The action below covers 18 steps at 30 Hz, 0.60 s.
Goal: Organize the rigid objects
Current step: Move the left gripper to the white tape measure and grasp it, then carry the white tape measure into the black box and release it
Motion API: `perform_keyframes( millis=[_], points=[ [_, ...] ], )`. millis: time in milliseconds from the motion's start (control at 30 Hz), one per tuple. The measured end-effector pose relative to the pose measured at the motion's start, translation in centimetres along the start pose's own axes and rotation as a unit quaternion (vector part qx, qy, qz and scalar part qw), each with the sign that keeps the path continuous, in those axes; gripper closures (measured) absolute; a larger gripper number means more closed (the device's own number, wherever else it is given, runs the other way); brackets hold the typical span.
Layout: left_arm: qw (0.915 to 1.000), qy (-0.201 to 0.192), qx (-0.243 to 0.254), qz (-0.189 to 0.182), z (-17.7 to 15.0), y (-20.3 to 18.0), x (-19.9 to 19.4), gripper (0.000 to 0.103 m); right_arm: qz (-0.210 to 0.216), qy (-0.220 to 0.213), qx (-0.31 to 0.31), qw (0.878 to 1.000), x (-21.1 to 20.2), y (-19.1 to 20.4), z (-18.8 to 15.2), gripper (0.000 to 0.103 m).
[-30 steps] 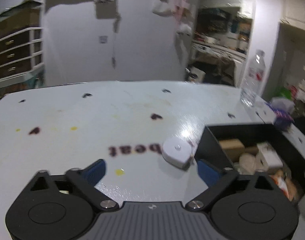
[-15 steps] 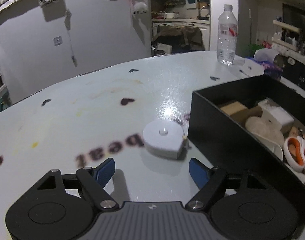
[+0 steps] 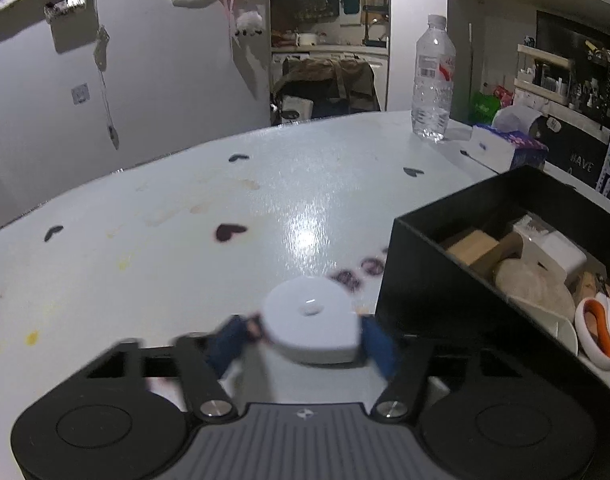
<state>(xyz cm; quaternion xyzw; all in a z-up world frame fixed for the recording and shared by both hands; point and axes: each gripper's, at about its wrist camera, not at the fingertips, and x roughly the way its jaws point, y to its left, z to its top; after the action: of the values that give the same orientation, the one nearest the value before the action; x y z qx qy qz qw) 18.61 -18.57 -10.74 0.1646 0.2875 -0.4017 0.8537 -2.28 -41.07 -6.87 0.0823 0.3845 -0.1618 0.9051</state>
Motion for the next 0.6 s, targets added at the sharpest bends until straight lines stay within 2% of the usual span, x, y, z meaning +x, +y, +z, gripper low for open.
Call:
perform_keyframes(
  millis=[133, 233, 467, 600],
  points=[
    [0.9993, -0.01, 0.012, 0.034, -0.1, -1.2, 0.0, 0.05, 0.0, 0.0, 0.0, 1.0, 0.0, 0.0, 0.0, 0.093],
    [0.9991, -0.011, -0.018, 0.036, -0.3, -0.8, -0.1, 0.05, 0.0, 0.0, 0.0, 1.0, 0.0, 0.0, 0.0, 0.093],
    [0.9979, -0.009, -0.047, 0.044, -0.5, -0.7, -1.0, 0.05, 0.0, 0.0, 0.0, 1.0, 0.0, 0.0, 0.0, 0.093],
    [0.9971, -0.039, -0.052, 0.039, -0.2, -0.9, -3.4, 0.05, 0.0, 0.0, 0.0, 1.0, 0.0, 0.0, 0.0, 0.093]
  ],
)
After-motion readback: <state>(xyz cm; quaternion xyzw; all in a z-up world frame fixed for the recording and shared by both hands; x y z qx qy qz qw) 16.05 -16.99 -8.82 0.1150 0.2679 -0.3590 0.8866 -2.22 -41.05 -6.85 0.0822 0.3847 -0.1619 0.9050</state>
